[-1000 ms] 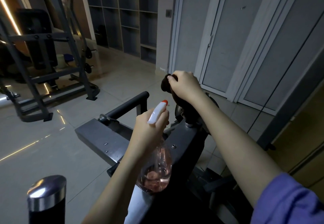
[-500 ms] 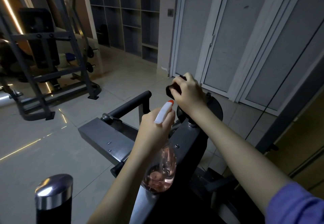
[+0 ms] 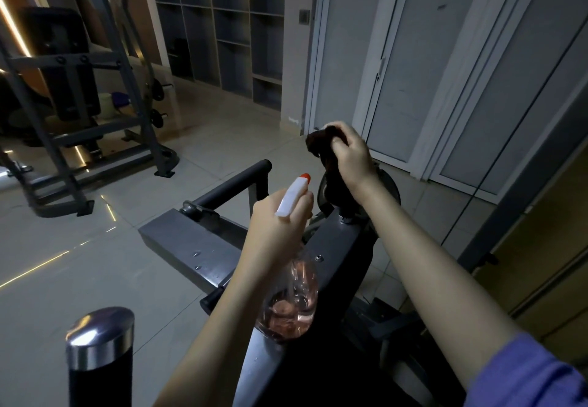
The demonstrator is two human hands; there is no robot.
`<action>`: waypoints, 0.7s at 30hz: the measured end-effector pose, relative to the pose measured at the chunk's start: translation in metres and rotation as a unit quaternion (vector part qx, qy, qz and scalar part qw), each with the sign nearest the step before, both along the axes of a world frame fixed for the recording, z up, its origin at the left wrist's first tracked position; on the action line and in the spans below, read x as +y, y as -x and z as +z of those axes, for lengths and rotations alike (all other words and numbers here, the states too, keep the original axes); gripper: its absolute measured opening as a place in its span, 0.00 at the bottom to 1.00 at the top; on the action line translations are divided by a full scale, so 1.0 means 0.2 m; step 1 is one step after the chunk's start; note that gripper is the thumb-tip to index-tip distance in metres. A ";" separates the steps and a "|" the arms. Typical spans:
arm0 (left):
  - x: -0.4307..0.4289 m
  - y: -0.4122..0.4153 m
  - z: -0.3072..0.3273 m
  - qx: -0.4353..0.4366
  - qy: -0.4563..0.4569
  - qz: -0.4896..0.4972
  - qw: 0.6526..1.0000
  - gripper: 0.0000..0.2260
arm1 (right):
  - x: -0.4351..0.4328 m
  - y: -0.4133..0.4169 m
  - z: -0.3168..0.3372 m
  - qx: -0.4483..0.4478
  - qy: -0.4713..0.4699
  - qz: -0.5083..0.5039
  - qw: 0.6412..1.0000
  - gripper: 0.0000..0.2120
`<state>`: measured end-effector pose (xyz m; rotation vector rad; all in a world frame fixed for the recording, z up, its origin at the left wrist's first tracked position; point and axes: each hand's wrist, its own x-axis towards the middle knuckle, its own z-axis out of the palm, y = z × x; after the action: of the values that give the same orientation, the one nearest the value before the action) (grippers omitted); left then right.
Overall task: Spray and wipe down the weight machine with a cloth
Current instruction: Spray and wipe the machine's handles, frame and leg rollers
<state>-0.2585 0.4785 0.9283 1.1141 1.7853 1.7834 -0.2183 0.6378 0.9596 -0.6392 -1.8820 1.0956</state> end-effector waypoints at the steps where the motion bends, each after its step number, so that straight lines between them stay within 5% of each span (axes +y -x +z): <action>1: 0.00 0.00 0.00 -0.003 -0.001 -0.001 1.000 0.16 | -0.02 -0.01 -0.03 0.021 -0.021 -0.001 1.000 0.10; 5: 0.01 0.00 0.00 -0.005 0.001 0.003 1.000 0.20 | -0.04 0.03 -0.05 -0.058 -0.162 -0.102 0.980 0.10; 10: 0.01 0.00 0.00 0.024 0.007 0.015 1.000 0.18 | 0.00 0.09 0.06 -0.129 -0.106 -0.120 0.979 0.12; 16: -0.01 -0.01 0.01 0.013 0.006 0.007 1.000 0.20 | 0.04 0.00 -0.01 0.046 0.125 -0.094 0.987 0.16; 21: 0.00 -0.02 0.02 0.009 0.011 -0.001 1.000 0.19 | 0.03 -0.04 -0.16 0.071 0.084 -0.144 0.983 0.13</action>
<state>-0.2546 0.4778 0.9320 1.1261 1.8095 1.7538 -0.2105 0.6436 0.9275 -0.8761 -1.5301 1.0852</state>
